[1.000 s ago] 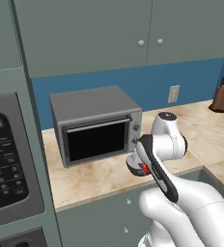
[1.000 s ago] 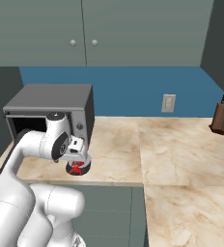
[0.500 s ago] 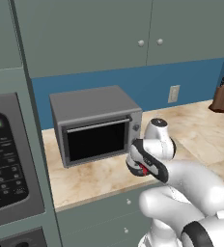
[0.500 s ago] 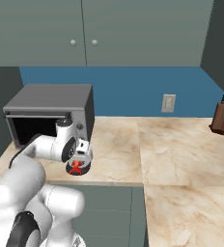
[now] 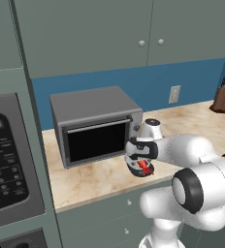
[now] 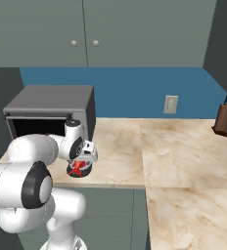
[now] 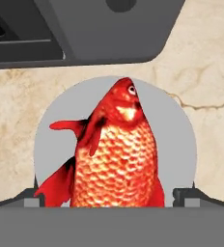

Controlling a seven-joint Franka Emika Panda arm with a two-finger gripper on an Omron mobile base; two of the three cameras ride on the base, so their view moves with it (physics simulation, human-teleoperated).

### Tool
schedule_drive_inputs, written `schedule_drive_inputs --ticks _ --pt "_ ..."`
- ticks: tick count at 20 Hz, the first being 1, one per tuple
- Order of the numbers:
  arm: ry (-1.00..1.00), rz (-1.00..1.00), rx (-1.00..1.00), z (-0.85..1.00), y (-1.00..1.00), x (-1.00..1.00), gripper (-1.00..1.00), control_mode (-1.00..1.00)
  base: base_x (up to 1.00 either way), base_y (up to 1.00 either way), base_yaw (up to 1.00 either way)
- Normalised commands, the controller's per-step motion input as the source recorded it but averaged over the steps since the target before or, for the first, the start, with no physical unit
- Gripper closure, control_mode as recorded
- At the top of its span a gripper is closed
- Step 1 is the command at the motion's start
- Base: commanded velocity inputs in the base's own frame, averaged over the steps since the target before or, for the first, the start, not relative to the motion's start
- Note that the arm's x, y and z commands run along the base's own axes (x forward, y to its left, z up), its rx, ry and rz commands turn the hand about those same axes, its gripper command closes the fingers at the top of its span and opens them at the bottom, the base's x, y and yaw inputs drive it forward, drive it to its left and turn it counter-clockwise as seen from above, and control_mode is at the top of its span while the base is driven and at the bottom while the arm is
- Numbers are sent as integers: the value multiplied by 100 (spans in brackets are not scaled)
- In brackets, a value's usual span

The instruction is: Take the fish from the fridge and place it on the digital scale on the counter by the fridge. Wait a few seconds for a reading, then move it to the plate on the dining counter.

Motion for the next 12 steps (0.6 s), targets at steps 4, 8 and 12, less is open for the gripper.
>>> schedule_drive_inputs --ticks 4,8,12 --pt "9 1 0 -33 0 18 -100 -100 0 0 0" --pt "8 1 0 -13 0 0 -100 -100 0 0 0" --pt "1 3 0 -2 0 0 -100 -100 0 0 0"
